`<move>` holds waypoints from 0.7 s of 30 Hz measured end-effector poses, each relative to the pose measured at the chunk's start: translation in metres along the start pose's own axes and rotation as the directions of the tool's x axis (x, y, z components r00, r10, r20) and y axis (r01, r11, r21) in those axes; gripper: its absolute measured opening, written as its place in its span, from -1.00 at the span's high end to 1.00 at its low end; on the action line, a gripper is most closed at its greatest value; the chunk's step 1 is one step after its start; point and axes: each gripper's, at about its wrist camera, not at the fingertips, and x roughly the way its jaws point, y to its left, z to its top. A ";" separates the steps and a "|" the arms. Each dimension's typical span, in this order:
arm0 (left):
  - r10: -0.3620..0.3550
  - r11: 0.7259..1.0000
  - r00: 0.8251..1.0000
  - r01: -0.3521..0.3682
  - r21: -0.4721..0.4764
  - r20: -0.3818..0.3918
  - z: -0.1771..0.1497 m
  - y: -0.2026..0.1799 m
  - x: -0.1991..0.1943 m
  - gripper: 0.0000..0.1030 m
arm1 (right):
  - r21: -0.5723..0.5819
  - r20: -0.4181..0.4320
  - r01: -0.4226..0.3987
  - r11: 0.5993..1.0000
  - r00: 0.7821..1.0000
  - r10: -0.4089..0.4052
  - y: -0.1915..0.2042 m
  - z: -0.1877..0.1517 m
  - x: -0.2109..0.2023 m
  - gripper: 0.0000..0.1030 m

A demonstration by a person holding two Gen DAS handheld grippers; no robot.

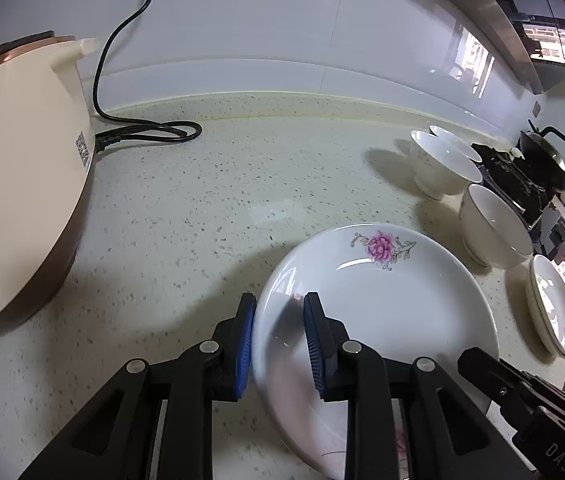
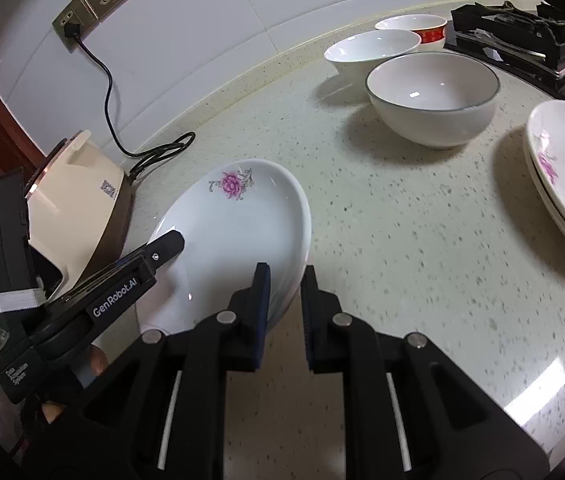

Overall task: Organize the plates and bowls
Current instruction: 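Carry the plate with both tools over to the plate stack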

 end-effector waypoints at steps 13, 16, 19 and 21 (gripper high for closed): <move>0.029 0.999 0.999 -0.029 -0.014 0.034 -0.020 -0.019 -0.031 0.50 | -0.019 0.025 -0.018 1.000 1.000 0.018 -0.006 -0.015 -0.035 0.65; 0.025 1.000 0.999 -0.025 -0.002 0.039 -0.018 -0.033 -0.036 0.50 | 0.002 0.042 -0.021 1.000 0.999 0.021 -0.017 -0.013 -0.048 0.65; 0.013 0.999 0.998 -0.015 0.037 0.055 -0.013 -0.055 -0.042 0.50 | 0.023 0.073 -0.007 1.000 0.997 0.005 -0.032 -0.007 -0.066 0.65; 0.001 0.999 0.998 -0.004 0.053 0.065 -0.009 -0.071 -0.046 0.50 | 0.040 0.095 -0.001 0.999 0.995 -0.003 -0.042 -0.003 -0.078 0.65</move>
